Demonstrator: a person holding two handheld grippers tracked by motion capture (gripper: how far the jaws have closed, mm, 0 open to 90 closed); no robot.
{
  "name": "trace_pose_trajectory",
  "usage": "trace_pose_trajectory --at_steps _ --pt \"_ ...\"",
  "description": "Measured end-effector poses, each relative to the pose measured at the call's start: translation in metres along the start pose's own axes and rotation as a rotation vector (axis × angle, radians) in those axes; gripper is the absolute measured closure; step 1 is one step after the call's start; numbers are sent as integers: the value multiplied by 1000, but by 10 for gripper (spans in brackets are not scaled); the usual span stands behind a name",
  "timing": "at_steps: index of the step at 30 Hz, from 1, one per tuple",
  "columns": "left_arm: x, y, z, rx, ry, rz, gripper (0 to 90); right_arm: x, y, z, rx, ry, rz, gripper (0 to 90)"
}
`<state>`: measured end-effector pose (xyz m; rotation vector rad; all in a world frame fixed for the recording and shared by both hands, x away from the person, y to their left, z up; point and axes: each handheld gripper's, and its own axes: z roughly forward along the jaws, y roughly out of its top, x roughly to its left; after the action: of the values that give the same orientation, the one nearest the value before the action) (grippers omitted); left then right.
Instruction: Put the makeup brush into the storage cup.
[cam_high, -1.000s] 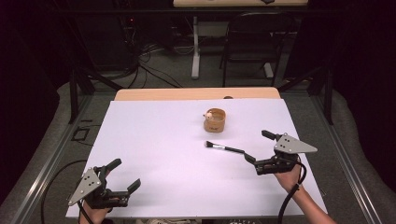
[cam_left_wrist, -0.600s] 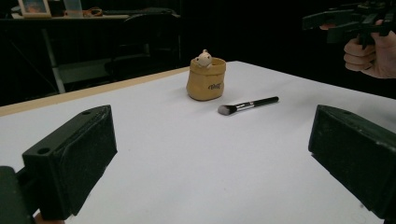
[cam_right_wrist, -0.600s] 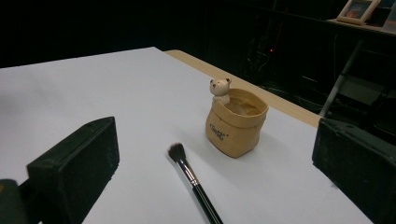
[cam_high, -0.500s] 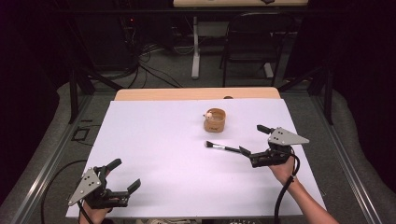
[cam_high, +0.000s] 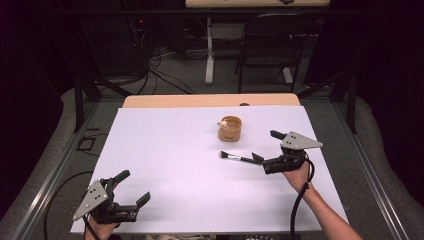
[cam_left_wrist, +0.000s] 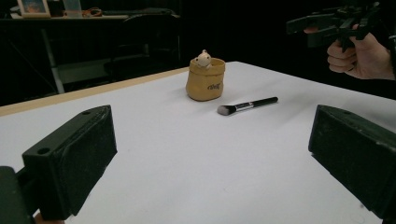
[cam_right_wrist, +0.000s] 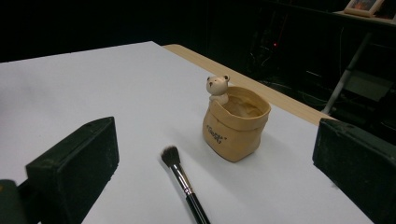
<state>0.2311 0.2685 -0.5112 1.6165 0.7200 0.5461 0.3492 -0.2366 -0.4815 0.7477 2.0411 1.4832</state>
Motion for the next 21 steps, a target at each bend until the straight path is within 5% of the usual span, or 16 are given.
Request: trace_pose_trajectory --at_steps 11,21 --pt "0 0 0 0 -1 0 8 -8 2 15 32 13 7 0" --pt "0 0 0 2 -6 0 8 -14 5 31 139 54 17 0"
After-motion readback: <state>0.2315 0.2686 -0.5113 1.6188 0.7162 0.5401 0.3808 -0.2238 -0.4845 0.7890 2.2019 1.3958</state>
